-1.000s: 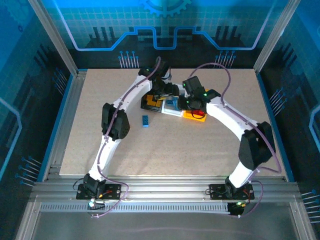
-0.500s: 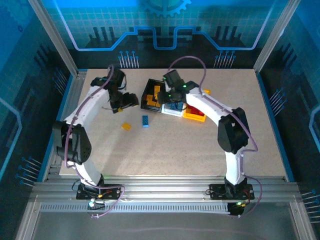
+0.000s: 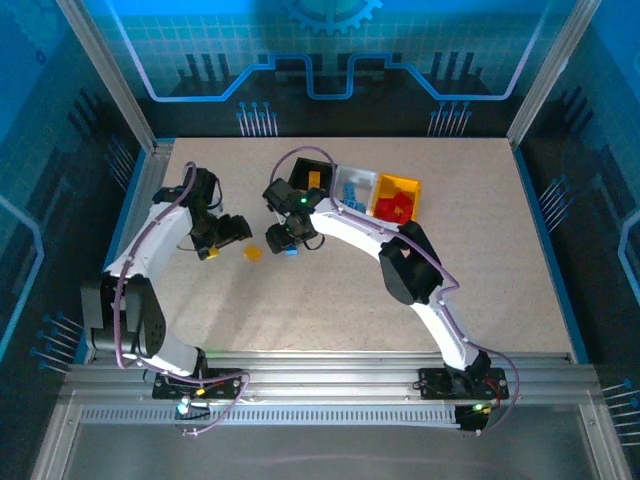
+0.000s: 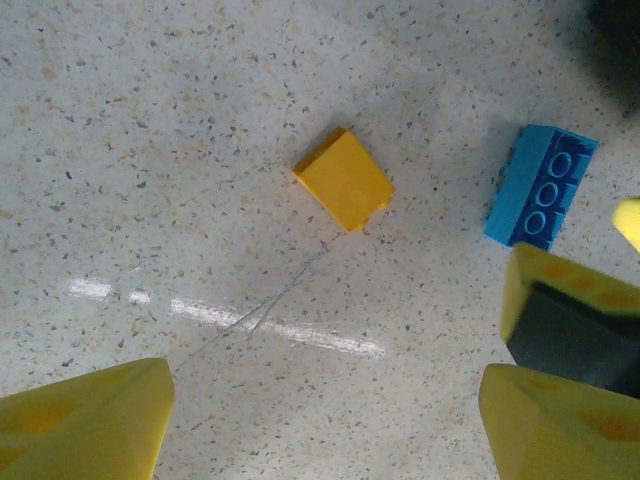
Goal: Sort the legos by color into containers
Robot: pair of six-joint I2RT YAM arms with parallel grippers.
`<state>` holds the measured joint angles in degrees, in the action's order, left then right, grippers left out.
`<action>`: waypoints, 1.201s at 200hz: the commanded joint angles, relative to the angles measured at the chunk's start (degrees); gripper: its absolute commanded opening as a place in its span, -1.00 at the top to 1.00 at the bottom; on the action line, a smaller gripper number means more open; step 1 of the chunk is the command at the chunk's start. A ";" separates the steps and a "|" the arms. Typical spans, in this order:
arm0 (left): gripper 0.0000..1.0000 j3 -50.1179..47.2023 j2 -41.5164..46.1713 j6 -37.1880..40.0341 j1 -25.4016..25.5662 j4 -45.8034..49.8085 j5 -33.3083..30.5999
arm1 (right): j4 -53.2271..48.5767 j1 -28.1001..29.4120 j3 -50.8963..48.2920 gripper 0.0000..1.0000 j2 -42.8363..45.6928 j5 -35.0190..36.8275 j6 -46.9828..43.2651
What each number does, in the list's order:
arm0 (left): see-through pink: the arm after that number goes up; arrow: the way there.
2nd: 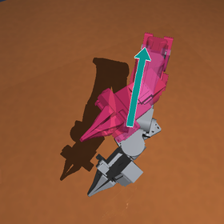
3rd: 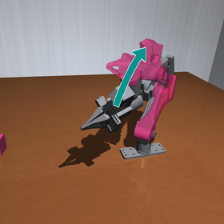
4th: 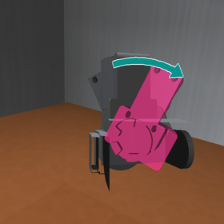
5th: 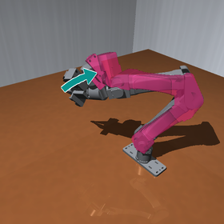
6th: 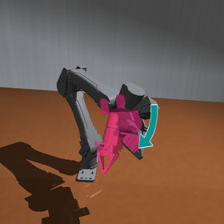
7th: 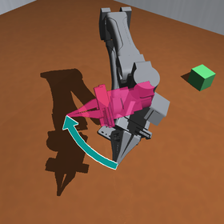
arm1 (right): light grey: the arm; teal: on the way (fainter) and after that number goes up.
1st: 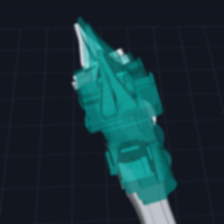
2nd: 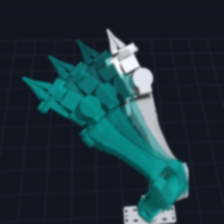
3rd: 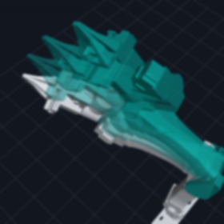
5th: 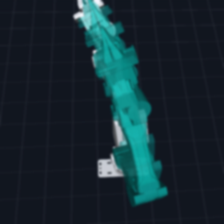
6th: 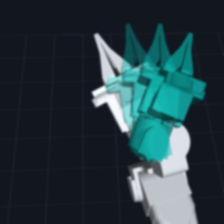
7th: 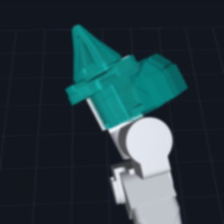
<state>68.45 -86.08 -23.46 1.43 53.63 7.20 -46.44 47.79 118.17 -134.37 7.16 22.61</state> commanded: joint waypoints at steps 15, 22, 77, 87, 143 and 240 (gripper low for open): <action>-0.64 -2.07 2.26 1.84 -1.04 0.08 1.58 | -4.89 -0.06 6.23 -0.41 -4.98 3.06 2.02; -0.64 -2.26 2.47 1.84 -1.09 0.14 1.59 | -4.88 -0.08 6.77 -0.39 -5.84 3.05 2.24; -0.68 -2.28 2.61 2.09 -1.43 0.29 2.02 | -5.73 -0.15 6.42 -0.03 -8.20 4.57 2.55; -0.71 -1.85 2.41 2.10 -1.48 0.29 2.15 | -5.52 -0.15 5.65 0.08 -7.87 5.02 2.18; -0.73 -0.51 1.55 1.25 -1.46 -0.54 3.49 | -0.01 -0.26 -2.33 0.49 0.48 3.13 0.87; -0.88 -1.38 1.23 -1.38 -0.53 -0.88 7.70 | 8.42 -9.32 -18.09 0.55 22.48 -1.68 2.38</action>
<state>66.50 -84.68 -22.90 0.54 53.32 12.16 -40.18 42.46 102.63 -113.97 6.85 24.16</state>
